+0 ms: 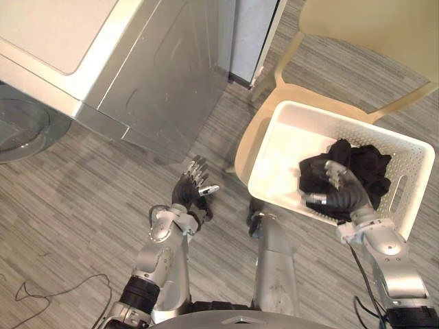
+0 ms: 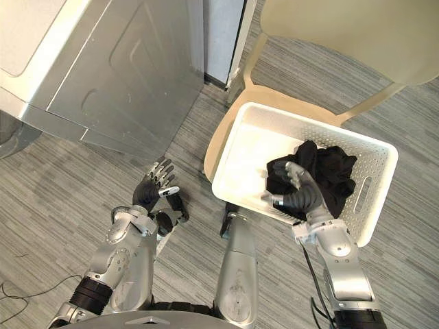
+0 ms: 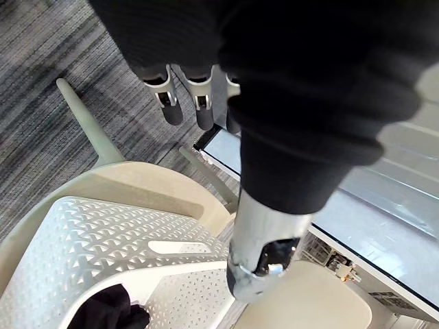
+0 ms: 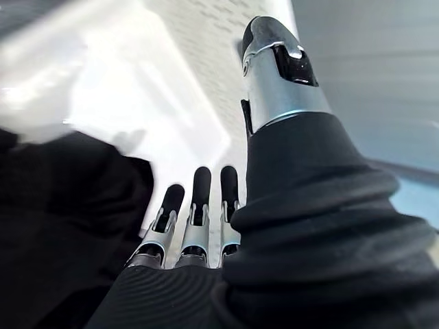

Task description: Pick up the laundry basket with both hands and put the clothes into the washing machine.

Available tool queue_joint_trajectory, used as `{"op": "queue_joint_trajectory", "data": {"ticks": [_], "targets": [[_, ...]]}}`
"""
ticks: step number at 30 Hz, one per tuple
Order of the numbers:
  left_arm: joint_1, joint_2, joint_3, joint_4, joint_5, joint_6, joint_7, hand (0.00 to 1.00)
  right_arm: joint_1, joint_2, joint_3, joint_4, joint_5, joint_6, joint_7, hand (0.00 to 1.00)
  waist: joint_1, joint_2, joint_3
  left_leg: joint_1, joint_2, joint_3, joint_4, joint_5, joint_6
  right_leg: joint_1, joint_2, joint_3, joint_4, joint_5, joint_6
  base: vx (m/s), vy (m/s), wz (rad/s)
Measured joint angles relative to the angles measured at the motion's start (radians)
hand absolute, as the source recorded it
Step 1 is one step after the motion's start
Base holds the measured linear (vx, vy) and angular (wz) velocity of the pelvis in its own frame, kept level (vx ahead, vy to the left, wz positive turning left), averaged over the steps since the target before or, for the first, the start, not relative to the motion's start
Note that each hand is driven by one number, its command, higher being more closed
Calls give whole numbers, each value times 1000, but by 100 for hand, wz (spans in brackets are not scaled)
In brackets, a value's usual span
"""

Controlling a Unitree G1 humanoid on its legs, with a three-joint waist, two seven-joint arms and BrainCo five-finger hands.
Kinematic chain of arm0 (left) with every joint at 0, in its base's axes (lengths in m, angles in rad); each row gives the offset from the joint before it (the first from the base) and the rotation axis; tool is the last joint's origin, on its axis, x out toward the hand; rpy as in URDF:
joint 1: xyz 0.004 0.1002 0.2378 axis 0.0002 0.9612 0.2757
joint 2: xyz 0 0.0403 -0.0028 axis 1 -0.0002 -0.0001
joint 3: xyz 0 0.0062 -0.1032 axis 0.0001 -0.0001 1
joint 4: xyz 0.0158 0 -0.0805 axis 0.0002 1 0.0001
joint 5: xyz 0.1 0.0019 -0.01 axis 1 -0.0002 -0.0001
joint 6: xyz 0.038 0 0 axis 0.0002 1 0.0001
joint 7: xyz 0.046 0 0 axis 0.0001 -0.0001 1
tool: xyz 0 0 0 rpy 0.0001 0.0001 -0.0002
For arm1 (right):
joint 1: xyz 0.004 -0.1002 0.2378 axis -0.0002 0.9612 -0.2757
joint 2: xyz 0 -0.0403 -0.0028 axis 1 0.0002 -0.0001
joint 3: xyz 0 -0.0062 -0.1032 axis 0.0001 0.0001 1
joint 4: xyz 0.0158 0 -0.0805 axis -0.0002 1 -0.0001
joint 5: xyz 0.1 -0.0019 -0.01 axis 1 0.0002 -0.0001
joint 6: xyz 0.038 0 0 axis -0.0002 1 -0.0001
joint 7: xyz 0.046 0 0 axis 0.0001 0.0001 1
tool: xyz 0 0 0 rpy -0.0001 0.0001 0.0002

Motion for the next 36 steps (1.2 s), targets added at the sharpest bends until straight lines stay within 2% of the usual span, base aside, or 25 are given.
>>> {"op": "queue_joint_trajectory", "data": {"ticks": [4,7,12,14,17,19,21,24,28,30,32,35,36], "targets": [[1,18,2,0,6,0,-12,0,-6,-84,66,169,-133,13,102,0,-1,-11,5,-15,-5,1,-9,0,0,-13,-1,-2,-13,3,-2,0,0,0],[2,17,4,-1,6,0,-12,0,-71,-110,111,271,-237,17,128,0,-5,-13,6,-32,-4,15,-18,2,-2,-31,2,-2,-40,29,-1,36,9,-8],[-3,3,30,-7,-6,0,-10,0,-180,-112,169,383,-405,13,125,0,-2,-14,6,-38,-5,32,-35,8,-8,-39,5,2,-64,51,-9,38,8,-7],[-3,-1,57,-12,-16,0,-7,0,-218,-118,180,409,-460,-10,131,0,-4,-22,11,-40,-10,38,-52,13,-10,-45,7,8,-79,62,-9,34,5,-8],[-4,-1,80,-39,-34,-1,-6,0,-255,-117,185,443,-488,-46,129,0,-17,-31,11,-48,-20,41,-73,21,-10,-53,5,10,-97,72,-12,10,1,-1],[-5,-3,80,-43,-35,-3,-6,0,-272,-117,184,465,-502,-54,121,0,-20,-36,9,-47,-26,45,-83,22,-11,-53,4,11,-110,80,-13,5,12,-4],[-9,-6,79,-42,-35,-3,-6,0,-291,-117,169,490,-502,-57,88,0,-27,-40,7,-47,-31,49,-88,23,-11,-53,2,17,-120,88,-10,0,0,0],[-28,-22,81,-39,-47,-4,0,0,-319,-96,71,553,-500,-55,-46,0,-30,-40,7,-42,-41,59,-105,25,-15,-53,0,25,-137,95,-17,-29,22,-5],[-50,-45,76,-14,-53,-12,14,0,-460,-87,-58,683,-443,11,-209,0,-25,-33,8,-42,-43,70,-106,25,-14,-61,-1,28,-139,102,-14,-65,12,-8],[-52,-50,71,-1,-53,-13,13,0,-491,-89,-91,688,-402,23,-244,0,-13,-23,8,-41,-41,69,-110,28,-20,-61,-1,25,-139,105,-14,-59,-31,7],[-44,-52,70,-1,-53,-15,13,0,-508,-91,-95,647,-344,32,-247,0,-7,-12,7,-41,-34,70,-110,30,-21,-56,1,19,-140,106,-14,-32,-66,11],[-42,-51,51,1,-53,-15,13,0,-509,-93,-106,465,-285,38,-247,0,-2,5,6,-37,-11,70,-90,41,-21,-45,5,1,-128,105,-16,4,-105,2],[-42,-49,41,1,-53,-16,12,0,-505,-93,-124,394,-268,38,-247,0,0,7,5,-36,-2,71,-76,42,-9,-43,8,-1,-115,100,-20,23,-84,-3]]}}
